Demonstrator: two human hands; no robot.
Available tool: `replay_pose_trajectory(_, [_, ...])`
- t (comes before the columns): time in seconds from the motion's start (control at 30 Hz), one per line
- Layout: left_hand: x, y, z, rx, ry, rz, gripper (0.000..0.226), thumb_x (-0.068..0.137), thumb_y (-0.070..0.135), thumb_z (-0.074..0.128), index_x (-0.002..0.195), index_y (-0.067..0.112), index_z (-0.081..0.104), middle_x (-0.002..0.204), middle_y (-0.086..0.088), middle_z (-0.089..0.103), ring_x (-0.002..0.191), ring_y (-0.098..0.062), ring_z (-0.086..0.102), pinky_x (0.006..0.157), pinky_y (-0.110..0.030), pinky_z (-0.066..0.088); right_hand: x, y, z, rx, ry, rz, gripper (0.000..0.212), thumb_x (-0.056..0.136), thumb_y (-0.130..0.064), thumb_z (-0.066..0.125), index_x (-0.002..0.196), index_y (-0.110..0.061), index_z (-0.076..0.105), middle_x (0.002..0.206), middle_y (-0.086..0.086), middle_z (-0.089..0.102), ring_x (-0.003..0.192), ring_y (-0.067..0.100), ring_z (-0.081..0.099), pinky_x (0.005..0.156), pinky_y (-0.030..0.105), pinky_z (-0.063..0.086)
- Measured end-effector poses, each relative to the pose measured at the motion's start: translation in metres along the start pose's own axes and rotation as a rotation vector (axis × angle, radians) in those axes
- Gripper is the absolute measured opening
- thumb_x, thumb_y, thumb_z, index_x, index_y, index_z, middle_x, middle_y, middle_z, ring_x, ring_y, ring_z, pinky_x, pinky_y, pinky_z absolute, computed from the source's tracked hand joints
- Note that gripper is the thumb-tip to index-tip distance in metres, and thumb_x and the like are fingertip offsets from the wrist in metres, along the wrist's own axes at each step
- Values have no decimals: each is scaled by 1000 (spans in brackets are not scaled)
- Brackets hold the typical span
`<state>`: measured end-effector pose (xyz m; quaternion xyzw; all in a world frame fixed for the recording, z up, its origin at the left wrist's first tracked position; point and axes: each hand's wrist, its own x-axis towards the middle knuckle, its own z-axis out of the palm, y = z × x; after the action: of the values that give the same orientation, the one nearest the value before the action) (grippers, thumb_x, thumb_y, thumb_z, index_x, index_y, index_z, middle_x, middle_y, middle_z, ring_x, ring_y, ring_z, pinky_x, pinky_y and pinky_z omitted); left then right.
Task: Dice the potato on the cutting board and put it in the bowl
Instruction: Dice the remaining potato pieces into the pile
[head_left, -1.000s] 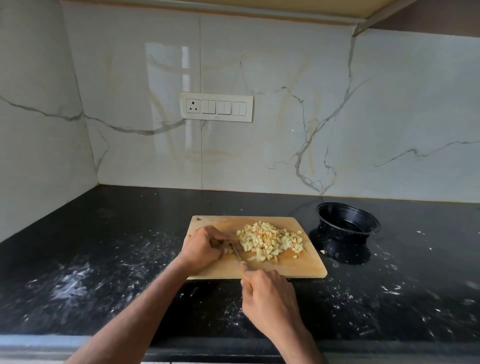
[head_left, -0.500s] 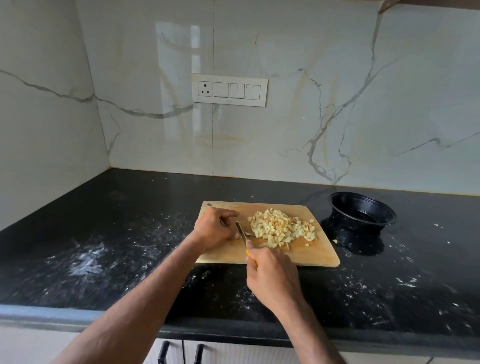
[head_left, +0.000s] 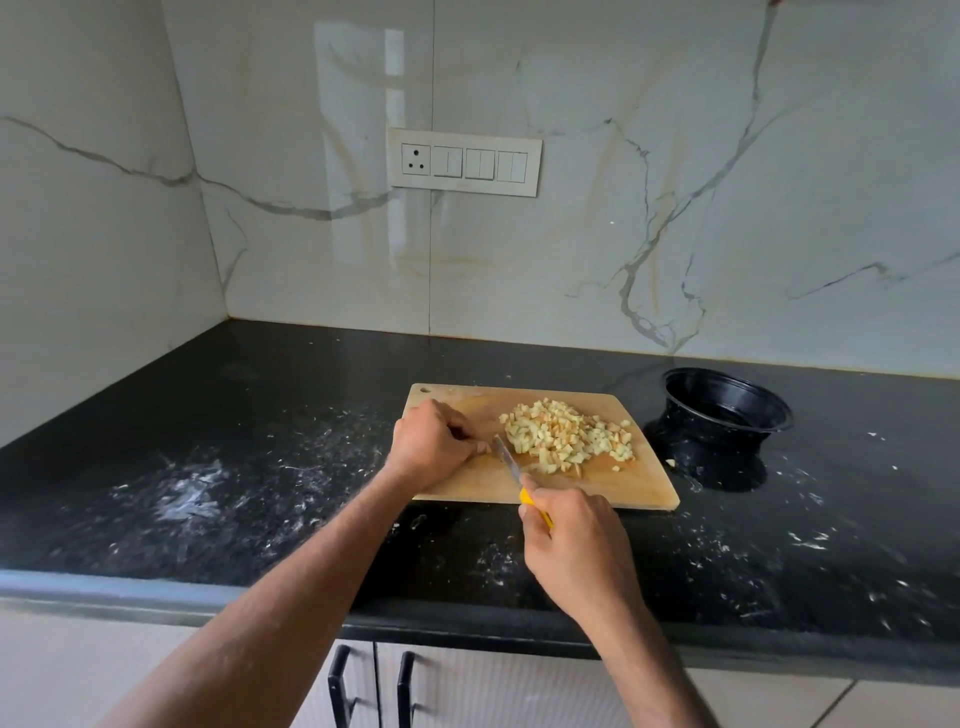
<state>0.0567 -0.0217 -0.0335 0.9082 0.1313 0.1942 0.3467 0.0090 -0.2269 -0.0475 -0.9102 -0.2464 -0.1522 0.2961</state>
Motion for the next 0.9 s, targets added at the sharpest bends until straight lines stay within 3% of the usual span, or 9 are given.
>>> replay_pose_trajectory(0.13, [-7,-5,3,6,39,41,33,76,36,86,53,35,63,64,22,61,73,-8,60,82,-36,52,7,-4,8,3,55,26,34,98,-30,59,130,-24,67,93,-9,76,66,7,62,52,17,43])
replay_pose_trajectory(0.23, [-7,-10,2,-44,35,80,18,76,22,86,64,29,74,70,18,67,75,-7,63,83,-39,55,16,-9,15,-9,60,30,34,99,-30,58,130,-23,67,95,-8,76,69,8,59,53,14,40])
replay_pose_trajectory(0.33, [-8,-7,2,-22,27,55,14,71,28,89,71,30,75,73,18,69,80,-6,65,86,-39,54,19,-13,19,-11,50,19,32,100,-30,57,128,-22,69,91,-7,75,69,9,60,53,18,44])
replay_pose_trajectory(0.43, [-5,-5,5,7,44,3,22,67,38,91,65,38,69,72,21,69,79,-2,64,88,-38,54,20,-15,22,-40,69,-9,31,100,-31,56,126,-24,70,87,-8,73,61,5,48,47,9,24])
replay_pose_trajectory(0.5, [-3,-6,7,5,49,-19,25,66,39,92,61,40,67,69,23,67,78,2,62,90,-39,53,19,-15,22,-98,65,-20,31,100,-31,56,128,-25,68,84,-10,72,54,4,42,41,11,19])
replay_pose_trajectory(0.6, [0,-8,8,-30,45,-60,27,63,35,94,60,39,67,66,25,66,77,3,62,91,-42,52,19,-15,22,-136,18,-40,31,101,-29,55,128,-24,68,82,-11,70,51,5,47,41,13,27])
replay_pose_trajectory(0.73, [5,-4,10,-28,52,-100,22,65,35,92,64,35,71,70,24,66,81,0,60,95,-43,47,19,-14,21,-151,-40,-30,24,103,-32,52,113,-21,72,71,-12,60,54,4,53,44,16,35])
replay_pose_trajectory(0.9, [6,-6,18,37,79,-69,18,77,34,83,66,39,70,72,25,66,81,3,56,89,-40,31,-3,-5,10,-113,-57,-22,35,100,-35,57,134,-27,63,80,-12,72,49,-1,45,43,12,27])
